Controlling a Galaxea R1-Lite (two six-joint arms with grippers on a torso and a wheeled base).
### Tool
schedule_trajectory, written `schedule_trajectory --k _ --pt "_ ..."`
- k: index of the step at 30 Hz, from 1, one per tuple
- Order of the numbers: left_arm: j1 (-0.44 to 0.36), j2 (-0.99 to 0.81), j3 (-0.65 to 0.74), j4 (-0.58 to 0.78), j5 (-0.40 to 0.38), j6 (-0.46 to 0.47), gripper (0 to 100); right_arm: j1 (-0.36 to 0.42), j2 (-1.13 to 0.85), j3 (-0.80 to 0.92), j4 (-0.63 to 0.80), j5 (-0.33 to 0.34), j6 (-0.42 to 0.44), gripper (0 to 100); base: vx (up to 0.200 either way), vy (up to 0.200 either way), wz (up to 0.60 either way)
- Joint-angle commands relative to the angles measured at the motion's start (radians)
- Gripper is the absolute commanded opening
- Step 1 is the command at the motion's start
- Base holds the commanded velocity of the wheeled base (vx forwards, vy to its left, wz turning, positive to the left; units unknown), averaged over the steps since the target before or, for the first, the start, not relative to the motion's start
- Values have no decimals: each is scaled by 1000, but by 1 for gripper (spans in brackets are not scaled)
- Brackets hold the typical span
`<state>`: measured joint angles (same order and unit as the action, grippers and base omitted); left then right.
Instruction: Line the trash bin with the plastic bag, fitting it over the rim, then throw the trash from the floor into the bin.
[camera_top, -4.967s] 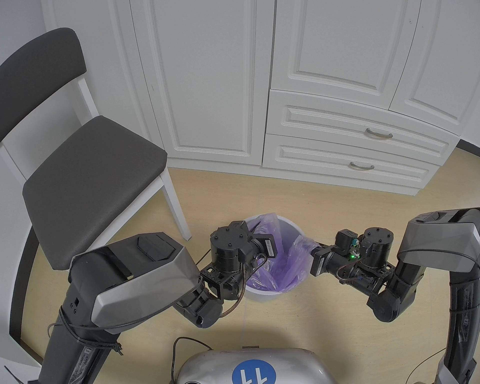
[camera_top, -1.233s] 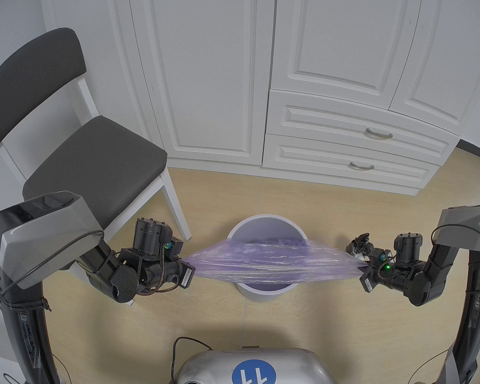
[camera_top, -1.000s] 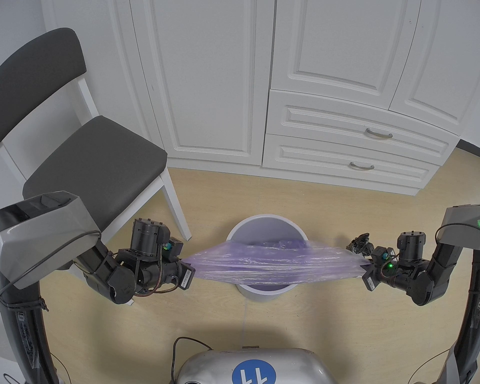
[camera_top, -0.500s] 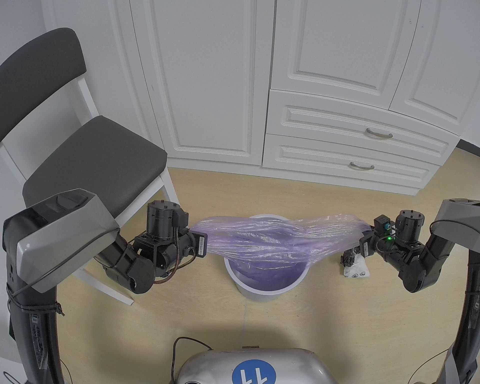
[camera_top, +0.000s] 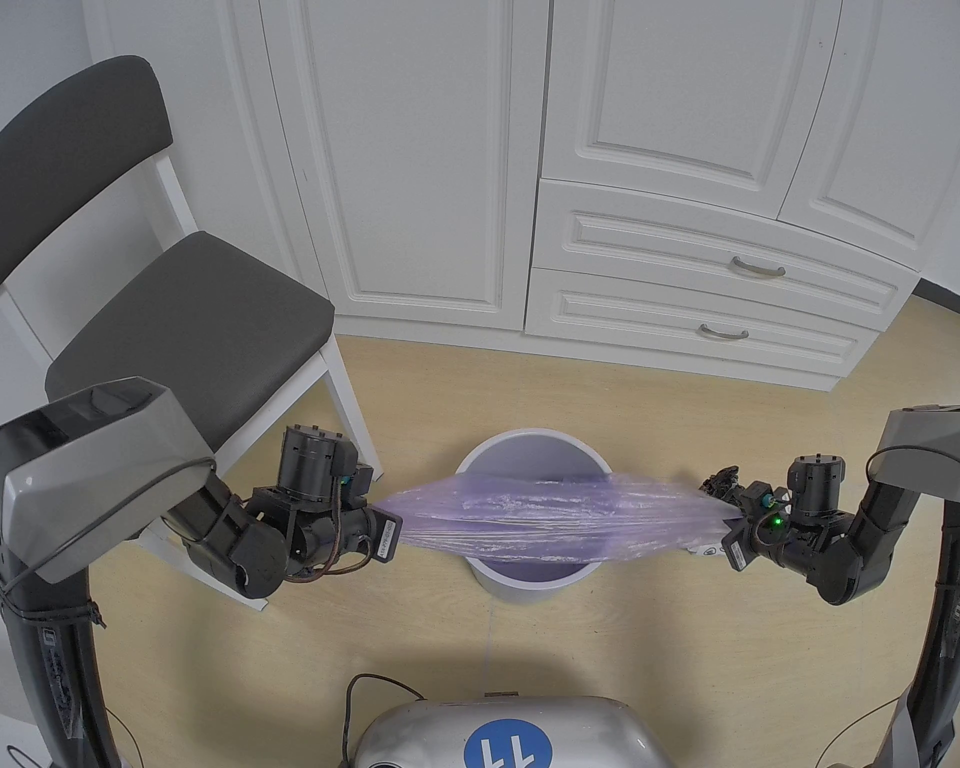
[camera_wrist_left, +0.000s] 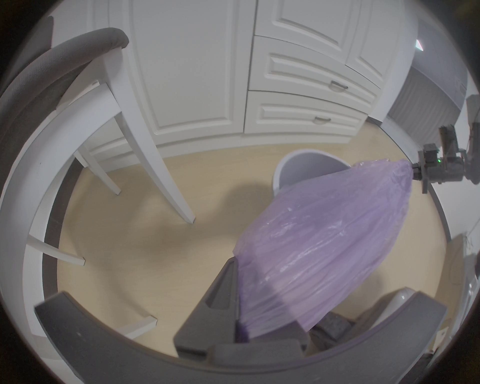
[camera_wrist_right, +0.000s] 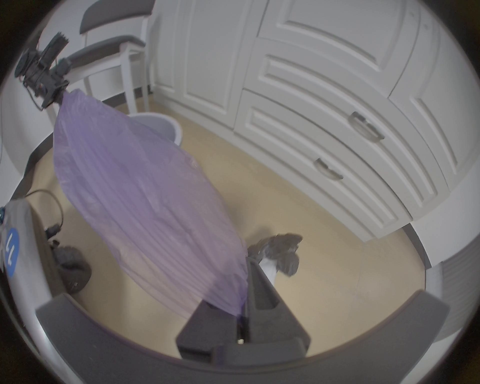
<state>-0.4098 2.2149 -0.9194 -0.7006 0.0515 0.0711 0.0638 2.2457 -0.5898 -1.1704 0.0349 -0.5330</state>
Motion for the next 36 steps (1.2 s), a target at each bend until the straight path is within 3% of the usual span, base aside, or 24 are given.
schedule_trajectory --k 1,6,12,18,26,32,36 --pt "16 -95 50 61 -45 30 0 -4 -103 57 92 0 -51 0 0 0 0" --pt "16 -103 59 132 -51 75 0 -47 -178 102 232 3 -220 0 0 0 0" --pt "8 -77 63 124 -51 92 0 -32 -153 96 238 0 -234 0 0 0 0" --pt "-6 19 37 92 -38 90 0 -6 -87 64 227 -6 -206 0 0 0 0" --pt "-9 118 -10 38 -7 81 0 31 -2 -1 224 -61 -120 0 0 0 0" --pt "-38 226 -131 -28 107 -50 0 60 44 -64 202 -122 -16 0 0 0 0" --pt "-40 218 -144 -14 137 -65 0 63 41 -45 135 -135 10 0 0 0 0"
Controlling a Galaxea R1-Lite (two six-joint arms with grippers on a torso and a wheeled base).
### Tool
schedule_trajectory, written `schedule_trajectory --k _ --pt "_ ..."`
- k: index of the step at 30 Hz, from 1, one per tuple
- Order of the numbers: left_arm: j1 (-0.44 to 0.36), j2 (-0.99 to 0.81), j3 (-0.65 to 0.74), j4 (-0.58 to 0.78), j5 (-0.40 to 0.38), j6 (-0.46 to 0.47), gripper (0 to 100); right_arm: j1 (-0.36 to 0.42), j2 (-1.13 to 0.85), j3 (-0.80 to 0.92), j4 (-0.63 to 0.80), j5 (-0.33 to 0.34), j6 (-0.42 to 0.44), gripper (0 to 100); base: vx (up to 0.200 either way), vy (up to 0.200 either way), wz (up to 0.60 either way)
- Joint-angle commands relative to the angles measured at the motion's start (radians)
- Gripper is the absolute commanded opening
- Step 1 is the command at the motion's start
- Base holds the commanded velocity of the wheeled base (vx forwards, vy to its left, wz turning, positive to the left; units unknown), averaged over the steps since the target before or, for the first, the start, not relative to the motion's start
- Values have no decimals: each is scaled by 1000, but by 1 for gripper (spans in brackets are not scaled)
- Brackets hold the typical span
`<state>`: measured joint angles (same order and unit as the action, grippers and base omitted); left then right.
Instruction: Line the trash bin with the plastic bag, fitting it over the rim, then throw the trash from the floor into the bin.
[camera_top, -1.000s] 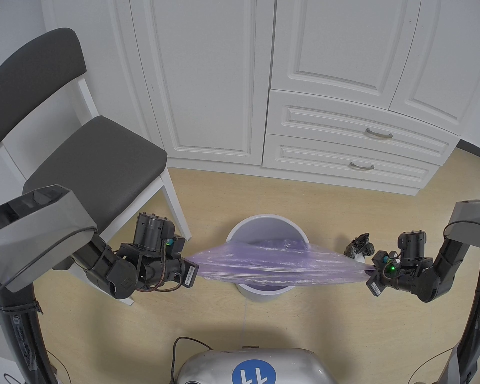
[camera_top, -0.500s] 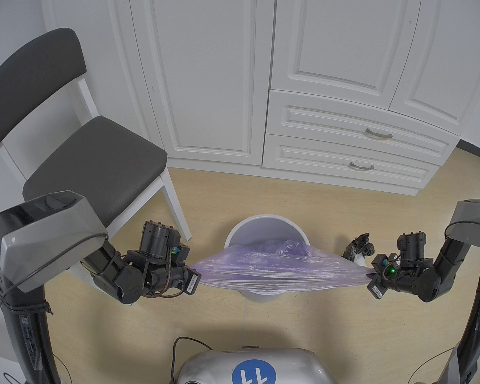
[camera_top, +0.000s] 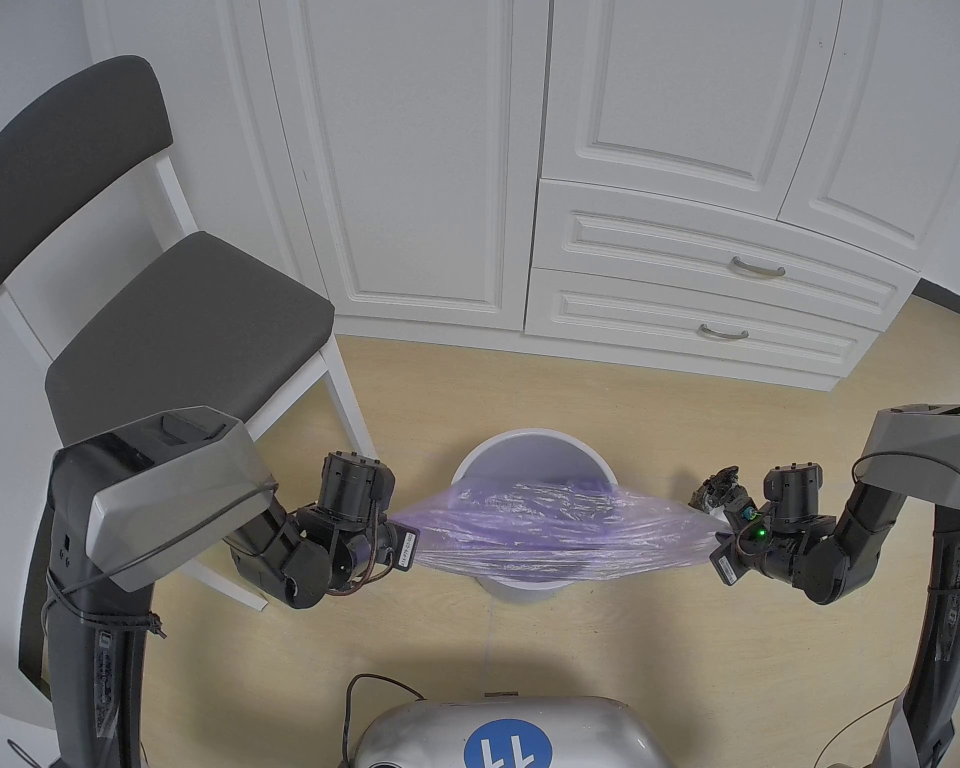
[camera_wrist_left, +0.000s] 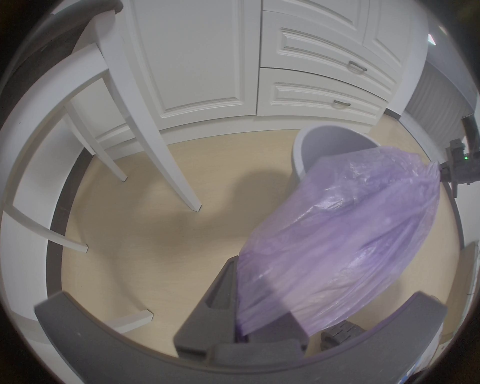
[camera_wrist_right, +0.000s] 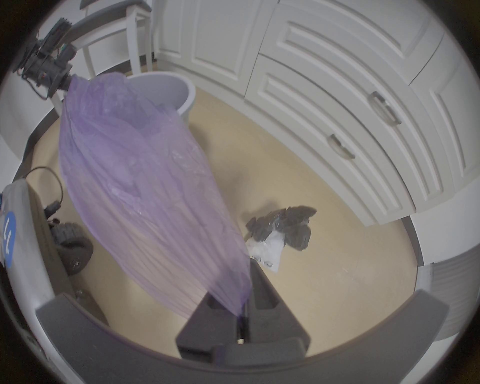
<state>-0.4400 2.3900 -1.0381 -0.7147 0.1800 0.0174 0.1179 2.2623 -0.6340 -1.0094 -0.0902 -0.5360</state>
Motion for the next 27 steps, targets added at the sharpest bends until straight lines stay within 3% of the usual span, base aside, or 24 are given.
schedule_trajectory --k 1,8,12,21,27 --pt "-8 9 -7 0 9 -8 0 2 -7 24 -49 -9 10 0 0 0 0" --pt "12 -153 102 15 -60 38 0 -46 -147 89 -38 0 -55 0 0 0 0" --pt "61 -236 153 23 -109 96 0 -66 -173 89 -40 0 -70 0 0 0 0" --pt "90 -249 167 24 -145 108 0 -80 -175 88 -40 -8 -73 0 0 0 0" --pt "92 -253 214 24 -172 177 0 -89 -190 116 -40 -9 -105 0 0 0 0"
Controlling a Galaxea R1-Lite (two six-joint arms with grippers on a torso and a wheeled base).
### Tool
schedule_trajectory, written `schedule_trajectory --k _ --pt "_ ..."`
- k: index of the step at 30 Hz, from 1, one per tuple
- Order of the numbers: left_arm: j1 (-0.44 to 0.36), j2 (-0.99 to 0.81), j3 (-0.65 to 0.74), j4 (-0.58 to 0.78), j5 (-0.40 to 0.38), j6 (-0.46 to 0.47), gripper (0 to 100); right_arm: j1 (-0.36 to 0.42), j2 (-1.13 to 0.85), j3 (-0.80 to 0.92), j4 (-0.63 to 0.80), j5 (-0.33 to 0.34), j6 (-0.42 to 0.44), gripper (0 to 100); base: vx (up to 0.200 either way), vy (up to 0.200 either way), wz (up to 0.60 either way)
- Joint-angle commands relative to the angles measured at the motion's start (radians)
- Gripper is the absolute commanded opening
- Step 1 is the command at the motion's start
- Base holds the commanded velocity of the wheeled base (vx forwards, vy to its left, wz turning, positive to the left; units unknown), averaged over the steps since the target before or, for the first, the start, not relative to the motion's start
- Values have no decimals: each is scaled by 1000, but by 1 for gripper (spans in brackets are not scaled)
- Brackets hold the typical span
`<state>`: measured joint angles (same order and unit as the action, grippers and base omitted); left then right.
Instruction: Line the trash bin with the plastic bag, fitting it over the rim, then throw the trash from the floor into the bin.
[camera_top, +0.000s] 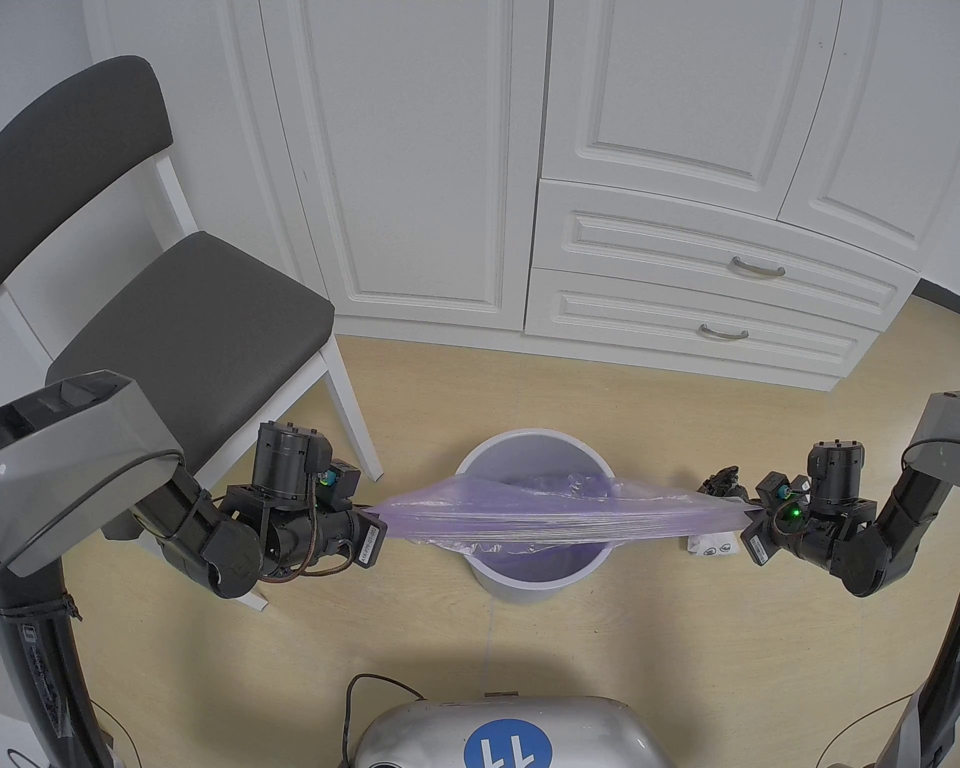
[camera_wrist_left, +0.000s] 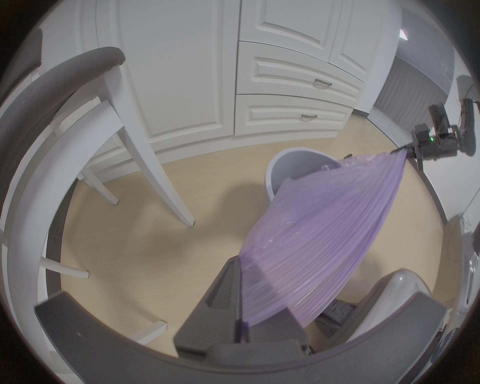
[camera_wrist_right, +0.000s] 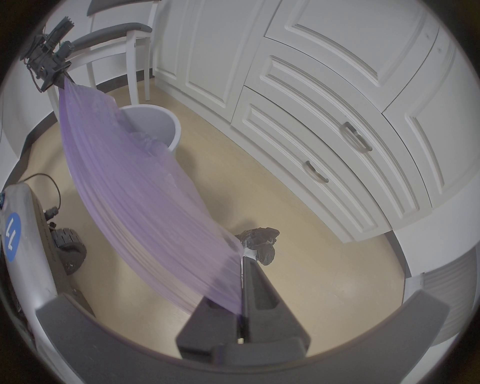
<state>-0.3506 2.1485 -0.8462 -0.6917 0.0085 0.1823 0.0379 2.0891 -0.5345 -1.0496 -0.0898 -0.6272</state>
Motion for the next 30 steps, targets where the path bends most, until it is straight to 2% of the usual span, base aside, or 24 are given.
schedule_trajectory --k 1,9,12,15,20,30 --pt "2 -22 33 3 -7 23 0 -19 -23 28 0 -5 -43 0 0 0 0" --pt "2 -30 68 61 -44 92 0 -30 -29 80 2 1 -132 0 0 0 0" --pt "7 -29 90 83 -55 158 0 -38 -27 110 2 2 -183 0 0 0 0" --pt "4 -18 91 103 -55 181 0 -38 -15 116 2 2 -207 0 0 0 0" --pt "-11 39 79 92 -53 181 0 -21 26 110 2 2 -209 0 0 0 0" --pt "-31 203 21 -25 -19 167 0 -3 193 -5 -12 -15 -172 0 0 0 0"
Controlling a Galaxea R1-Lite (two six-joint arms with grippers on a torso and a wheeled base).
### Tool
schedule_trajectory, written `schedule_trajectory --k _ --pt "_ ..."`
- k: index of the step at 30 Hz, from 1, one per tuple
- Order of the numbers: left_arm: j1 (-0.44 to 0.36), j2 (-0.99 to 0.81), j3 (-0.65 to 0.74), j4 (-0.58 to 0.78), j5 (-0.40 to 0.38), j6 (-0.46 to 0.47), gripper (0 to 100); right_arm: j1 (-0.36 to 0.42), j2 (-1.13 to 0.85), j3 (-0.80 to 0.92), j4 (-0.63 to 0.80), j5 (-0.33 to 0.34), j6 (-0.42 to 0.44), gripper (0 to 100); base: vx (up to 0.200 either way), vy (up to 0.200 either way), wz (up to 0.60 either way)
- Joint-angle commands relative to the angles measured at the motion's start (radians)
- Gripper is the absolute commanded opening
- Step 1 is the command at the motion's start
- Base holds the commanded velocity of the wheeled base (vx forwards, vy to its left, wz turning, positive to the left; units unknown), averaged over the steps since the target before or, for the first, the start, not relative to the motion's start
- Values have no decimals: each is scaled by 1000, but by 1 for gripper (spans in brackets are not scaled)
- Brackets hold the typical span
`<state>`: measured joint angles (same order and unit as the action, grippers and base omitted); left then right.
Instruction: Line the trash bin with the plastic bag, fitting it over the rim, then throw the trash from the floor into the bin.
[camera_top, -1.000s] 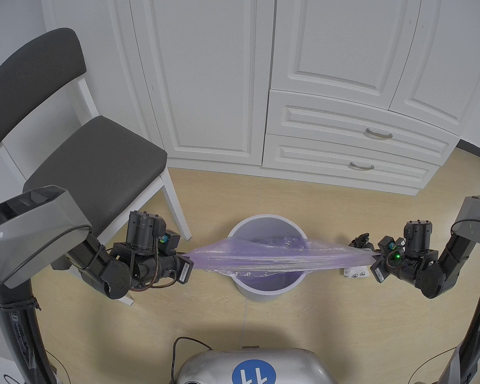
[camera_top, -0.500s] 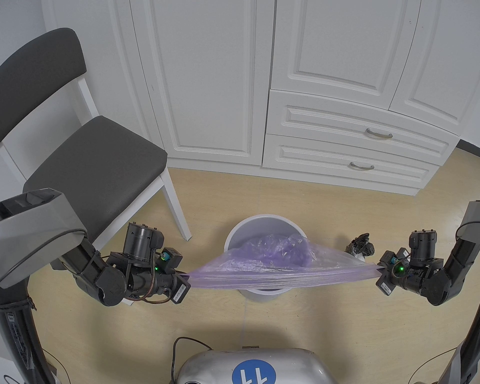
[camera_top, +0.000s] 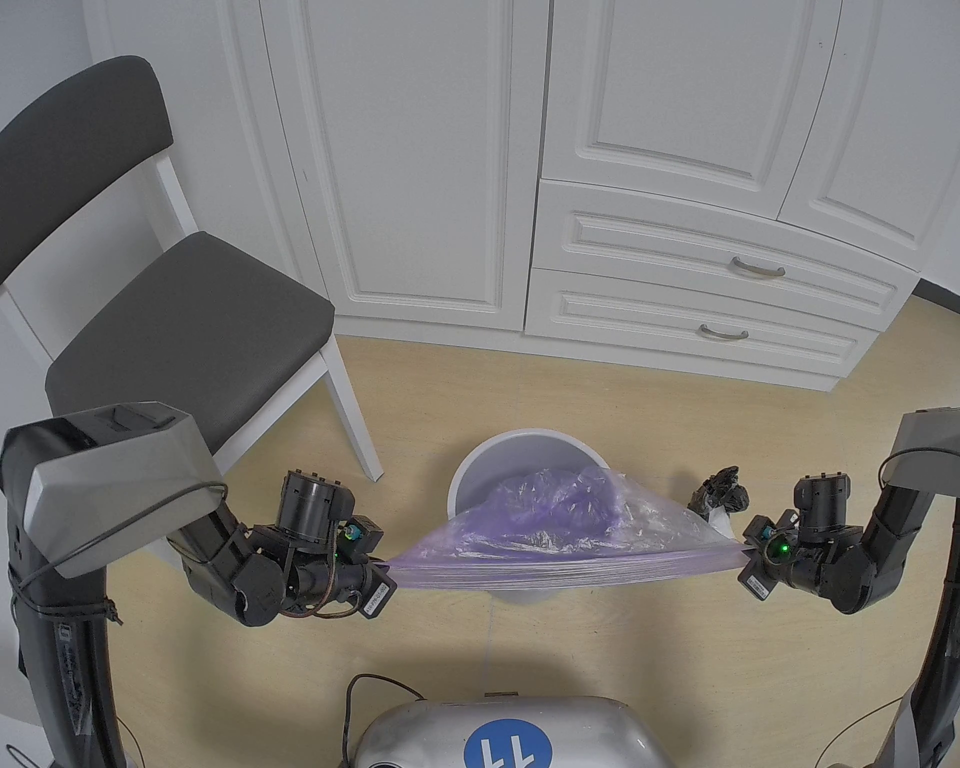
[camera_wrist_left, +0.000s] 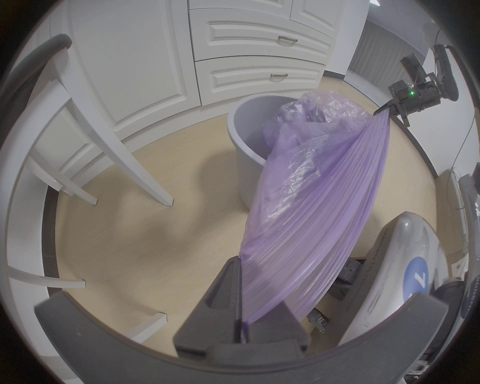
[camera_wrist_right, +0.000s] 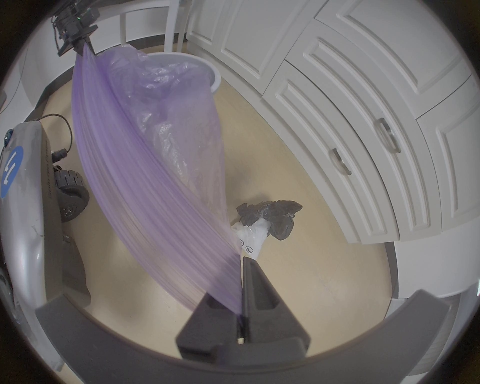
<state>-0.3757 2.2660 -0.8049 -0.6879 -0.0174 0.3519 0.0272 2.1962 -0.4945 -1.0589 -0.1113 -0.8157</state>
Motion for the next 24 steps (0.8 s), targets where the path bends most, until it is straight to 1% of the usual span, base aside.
schedule_trajectory --k 1,2,5,7,10,14,19,22,24 --pt "-8 109 -46 -44 47 -24 0 16 100 -67 -4 -7 41 0 0 0 0" --pt "-14 116 -60 -52 67 -45 0 23 106 -78 -4 -16 58 0 0 0 0" --pt "-41 145 -122 -68 120 -160 0 51 129 -116 -24 -53 138 0 0 0 0" --pt "-54 162 -166 -71 146 -218 0 66 154 -136 -67 -70 185 0 0 0 0" --pt "-60 175 -211 -82 179 -274 0 77 191 -151 -168 -91 213 0 0 0 0" --pt "-60 168 -218 -94 188 -287 0 77 206 -157 -240 -102 213 0 0 0 0" --pt "-60 167 -221 -121 188 -289 0 77 197 -157 -248 -102 216 0 0 0 0" --pt "-60 158 -238 -173 189 -320 0 66 182 -176 -274 -102 219 0 0 0 0" --pt "-60 135 -244 -180 189 -338 0 60 180 -187 -296 -102 224 0 0 0 0"
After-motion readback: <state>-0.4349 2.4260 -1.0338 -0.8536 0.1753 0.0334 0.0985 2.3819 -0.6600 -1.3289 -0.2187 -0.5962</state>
